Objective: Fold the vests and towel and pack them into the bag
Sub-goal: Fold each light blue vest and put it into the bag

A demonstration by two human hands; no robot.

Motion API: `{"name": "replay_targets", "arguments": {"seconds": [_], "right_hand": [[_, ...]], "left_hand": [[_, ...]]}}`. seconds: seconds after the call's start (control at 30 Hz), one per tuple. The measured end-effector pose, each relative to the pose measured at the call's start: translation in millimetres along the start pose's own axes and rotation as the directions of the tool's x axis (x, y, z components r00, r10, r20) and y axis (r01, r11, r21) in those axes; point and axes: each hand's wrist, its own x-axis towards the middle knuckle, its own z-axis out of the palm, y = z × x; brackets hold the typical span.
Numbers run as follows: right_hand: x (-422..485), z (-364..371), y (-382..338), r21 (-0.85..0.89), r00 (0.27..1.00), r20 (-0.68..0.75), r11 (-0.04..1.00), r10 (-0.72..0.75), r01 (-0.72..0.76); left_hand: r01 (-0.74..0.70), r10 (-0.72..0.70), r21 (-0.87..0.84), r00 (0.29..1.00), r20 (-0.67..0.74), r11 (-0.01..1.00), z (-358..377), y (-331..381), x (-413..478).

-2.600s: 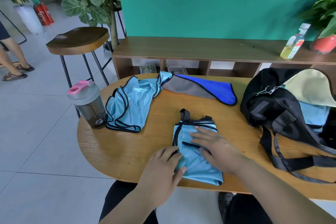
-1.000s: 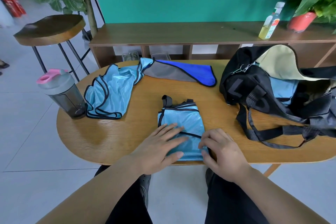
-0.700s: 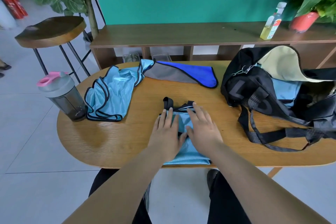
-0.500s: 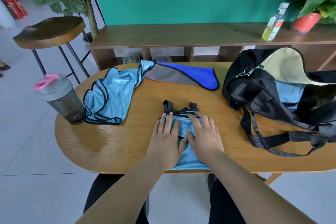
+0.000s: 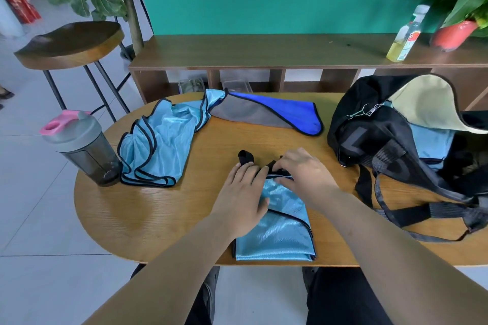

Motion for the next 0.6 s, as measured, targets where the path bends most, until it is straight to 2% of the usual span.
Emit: {"name": "replay_targets", "arguments": {"seconds": [0.1,0.2,0.4,0.5,0.6], "right_hand": [[-0.5,-0.9,9.3,-0.007,0.998,0.000,0.998,-0.060,0.060],[-1.4,-1.4,15.6,0.051,0.999,0.027,0.998,-0.046,0.045],[-2.1,9.7,19.2,0.182,0.997,0.035,0.980,0.075,-0.081],[-0.3,16.0,17.4,0.246,0.992,-0.004,0.961,0.129,-0.124],[0.6,19.5,17.5,0.273,0.983,0.002,0.945,0.185,-0.179]], "left_hand": [[-0.029,0.030,0.015,0.998,-0.060,0.999,-2.9,-4.5,1.8],[-0.023,0.023,0.003,0.996,-0.081,1.000,-4.1,-8.5,4.5],[0.034,-0.031,0.030,0.997,-0.069,0.999,-5.7,-4.1,9.8],[-0.025,0.028,0.022,0.991,-0.129,0.999,-6.7,7.1,10.4],[-0.069,0.070,0.008,0.995,-0.069,0.998,-2.9,16.4,4.4]]}}
